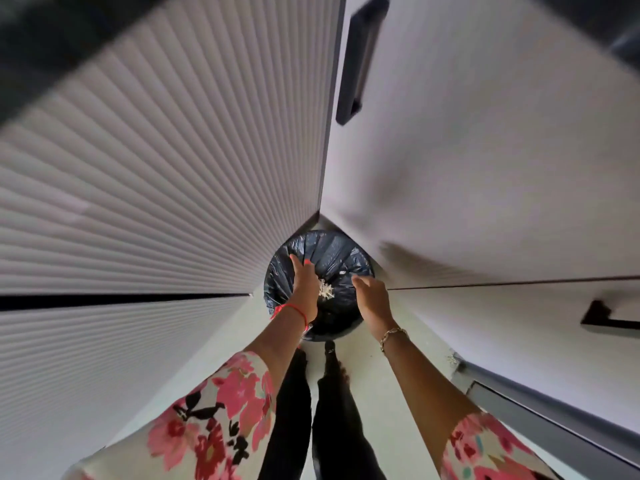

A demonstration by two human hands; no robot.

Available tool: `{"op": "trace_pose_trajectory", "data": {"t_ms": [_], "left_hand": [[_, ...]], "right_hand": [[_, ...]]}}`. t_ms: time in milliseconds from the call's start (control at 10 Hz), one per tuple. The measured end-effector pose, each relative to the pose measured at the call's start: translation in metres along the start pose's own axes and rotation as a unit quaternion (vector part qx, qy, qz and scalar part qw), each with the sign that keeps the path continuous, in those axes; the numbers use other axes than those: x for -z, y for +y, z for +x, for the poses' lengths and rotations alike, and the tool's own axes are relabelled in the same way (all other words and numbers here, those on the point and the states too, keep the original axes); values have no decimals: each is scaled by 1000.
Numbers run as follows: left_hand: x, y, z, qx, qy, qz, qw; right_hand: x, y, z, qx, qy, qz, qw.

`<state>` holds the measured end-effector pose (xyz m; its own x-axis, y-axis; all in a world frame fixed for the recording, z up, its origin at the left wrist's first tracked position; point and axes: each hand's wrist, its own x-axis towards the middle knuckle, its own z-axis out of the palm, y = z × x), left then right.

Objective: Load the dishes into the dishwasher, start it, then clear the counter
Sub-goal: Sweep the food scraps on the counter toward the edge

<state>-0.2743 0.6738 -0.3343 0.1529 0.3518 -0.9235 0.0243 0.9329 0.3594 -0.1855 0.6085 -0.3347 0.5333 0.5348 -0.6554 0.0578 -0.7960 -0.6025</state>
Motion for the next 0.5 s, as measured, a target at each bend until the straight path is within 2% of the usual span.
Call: {"op": "trace_pose_trajectory", "data": {"t_ms": [100,300,400,500], "left_hand": [[-8,21,-34,-83,14,114,990],[-10,86,-149,-165,6,281,945],[-17,119,-229,-185,-4,290,939],[-24,149,-304,-222,-49,315,921]], "right_hand": [[19,-31,-24,63,-16,-52,997],[79,-122,-100,149,-42,-131,979],[115,-178,-147,193,-59,-176,963],[145,-226,-187,243,-66,-189,949]]}}
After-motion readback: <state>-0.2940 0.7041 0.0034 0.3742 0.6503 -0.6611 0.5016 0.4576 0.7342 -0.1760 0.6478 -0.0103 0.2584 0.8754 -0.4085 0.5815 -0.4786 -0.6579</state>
